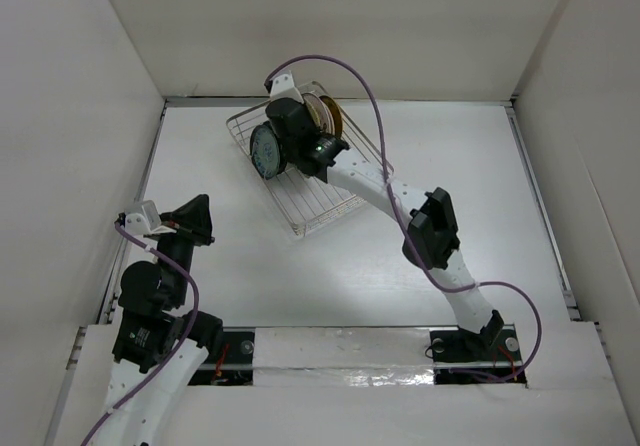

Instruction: Load the plates into the dish rack

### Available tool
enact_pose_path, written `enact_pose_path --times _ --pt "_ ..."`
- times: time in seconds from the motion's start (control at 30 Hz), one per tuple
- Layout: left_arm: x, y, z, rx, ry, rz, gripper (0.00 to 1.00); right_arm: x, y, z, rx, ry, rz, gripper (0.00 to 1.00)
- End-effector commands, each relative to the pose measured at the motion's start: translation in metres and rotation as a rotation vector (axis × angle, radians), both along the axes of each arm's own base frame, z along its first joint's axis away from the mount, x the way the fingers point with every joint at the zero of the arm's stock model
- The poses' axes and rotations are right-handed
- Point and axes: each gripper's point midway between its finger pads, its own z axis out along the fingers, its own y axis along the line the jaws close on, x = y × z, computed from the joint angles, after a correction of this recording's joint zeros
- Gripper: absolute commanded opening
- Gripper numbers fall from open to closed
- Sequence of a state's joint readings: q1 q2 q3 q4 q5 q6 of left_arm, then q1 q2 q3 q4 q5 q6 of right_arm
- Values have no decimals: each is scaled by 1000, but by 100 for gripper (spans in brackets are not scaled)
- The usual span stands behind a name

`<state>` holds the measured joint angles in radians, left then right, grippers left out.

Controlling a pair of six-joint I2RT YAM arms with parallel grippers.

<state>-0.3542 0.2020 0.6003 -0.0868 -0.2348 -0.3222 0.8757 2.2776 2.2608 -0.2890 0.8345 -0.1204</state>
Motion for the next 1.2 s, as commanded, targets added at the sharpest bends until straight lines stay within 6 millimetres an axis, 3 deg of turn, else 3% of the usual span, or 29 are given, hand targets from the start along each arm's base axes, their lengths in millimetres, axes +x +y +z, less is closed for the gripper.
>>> enact_pose_path --times 0.0,0.1,0.4,0.53,0.6,0.63,0.67,0.7,0.73,0.77,0.8,0.83,0.87,0.9,0.93,0.97,1.0,1.03,1.07,1.1,1.13,1.17 --pt "3 -5 8 4 -32 -21 6 -2 -6 41 -34 -100 -81 0" --pt "3 -6 8 3 -31 -24 6 -1 4 40 -38 -113 -69 0" --pt "4 -6 7 4 -28 -24 6 8 46 -23 -20 -37 34 0" --pt "5 -6 6 6 -22 -22 6 9 50 -39 3 -16 34 0" --pt "6 -6 5 9 -16 -19 6 6 50 -30 45 -22 37 15" --pt "6 -5 5 8 -16 -12 6 4 50 -24 67 -24 41 27" --pt "7 -4 4 8 -11 -6 6 2 49 -22 78 -17 52 46" --pt "7 -4 4 9 -9 -4 6 2 48 -14 126 -12 68 54" --pt "7 -3 4 8 -8 0 6 -1 38 18 184 -38 76 59" --pt "8 -2 3 10 -6 4 8 -6 37 16 192 -21 95 65" --pt "8 -2 3 9 -3 5 8 -9 31 27 248 -25 100 68" --pt "9 -2 3 11 -2 7 9 -20 21 76 342 -78 147 70" --pt "9 -2 2 13 0 10 13 -29 18 92 381 -96 182 73" --pt "9 -2 2 13 2 11 15 -38 13 68 362 -56 203 75" --pt "10 -2 2 16 3 12 18 -47 10 88 422 -105 242 77" --pt "10 -2 2 16 1 10 26 -68 -13 135 500 -182 262 78" --pt "9 -2 3 14 -5 7 30 -76 -24 102 475 -143 243 78" --pt "9 -4 4 20 -7 -4 35 -84 -37 110 511 -177 234 76" --pt "9 -5 4 22 -9 -8 42 -104 -63 137 562 -226 225 99" --pt "9 -6 5 23 -16 -14 46 -107 -82 131 576 -226 190 100" --pt "9 -8 6 26 -21 -22 49 -112 -99 92 533 -170 135 100" --pt "9 -8 4 33 -19 -24 55 -117 -114 82 538 -148 110 100"
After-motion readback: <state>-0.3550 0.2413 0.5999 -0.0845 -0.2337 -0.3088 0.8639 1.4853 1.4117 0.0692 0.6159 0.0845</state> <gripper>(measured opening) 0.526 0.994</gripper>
